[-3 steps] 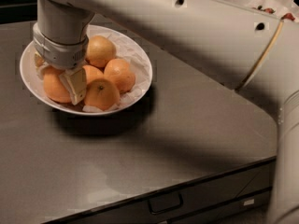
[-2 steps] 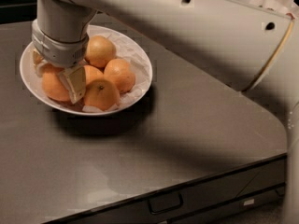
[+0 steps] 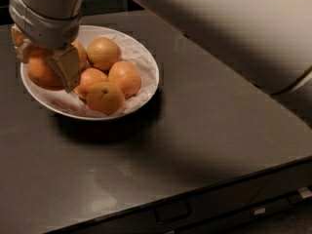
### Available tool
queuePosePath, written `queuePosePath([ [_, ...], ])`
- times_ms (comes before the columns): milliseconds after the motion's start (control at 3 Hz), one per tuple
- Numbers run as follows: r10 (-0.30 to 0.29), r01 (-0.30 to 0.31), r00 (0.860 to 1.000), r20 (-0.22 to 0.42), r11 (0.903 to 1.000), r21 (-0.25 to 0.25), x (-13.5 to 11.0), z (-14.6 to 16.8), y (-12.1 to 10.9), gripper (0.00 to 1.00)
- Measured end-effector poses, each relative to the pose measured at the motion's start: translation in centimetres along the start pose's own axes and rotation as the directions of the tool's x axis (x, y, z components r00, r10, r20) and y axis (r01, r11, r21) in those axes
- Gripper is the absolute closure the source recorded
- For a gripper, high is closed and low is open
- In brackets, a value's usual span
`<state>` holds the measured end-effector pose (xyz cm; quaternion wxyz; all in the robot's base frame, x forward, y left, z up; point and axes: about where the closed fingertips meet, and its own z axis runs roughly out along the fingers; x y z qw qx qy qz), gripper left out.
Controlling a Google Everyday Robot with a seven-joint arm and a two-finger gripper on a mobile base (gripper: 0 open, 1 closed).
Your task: Pick orange from white bowl
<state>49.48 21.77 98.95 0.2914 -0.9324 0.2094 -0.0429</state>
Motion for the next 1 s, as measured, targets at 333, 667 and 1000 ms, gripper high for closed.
queuePosePath([
  [333,-0.033,0.034,0.999,-0.015,0.9989,0.033,-0.6,-1.7,-1.2,1.00],
  [667,-0.063,0.066,0.997,-0.037,0.9949,0.077,-1.6,-3.5,-2.5,1.00],
  [1000,-0.066,0.069,0.997,-0.039,0.9944,0.080,-1.7,-3.7,-2.6,1.00],
])
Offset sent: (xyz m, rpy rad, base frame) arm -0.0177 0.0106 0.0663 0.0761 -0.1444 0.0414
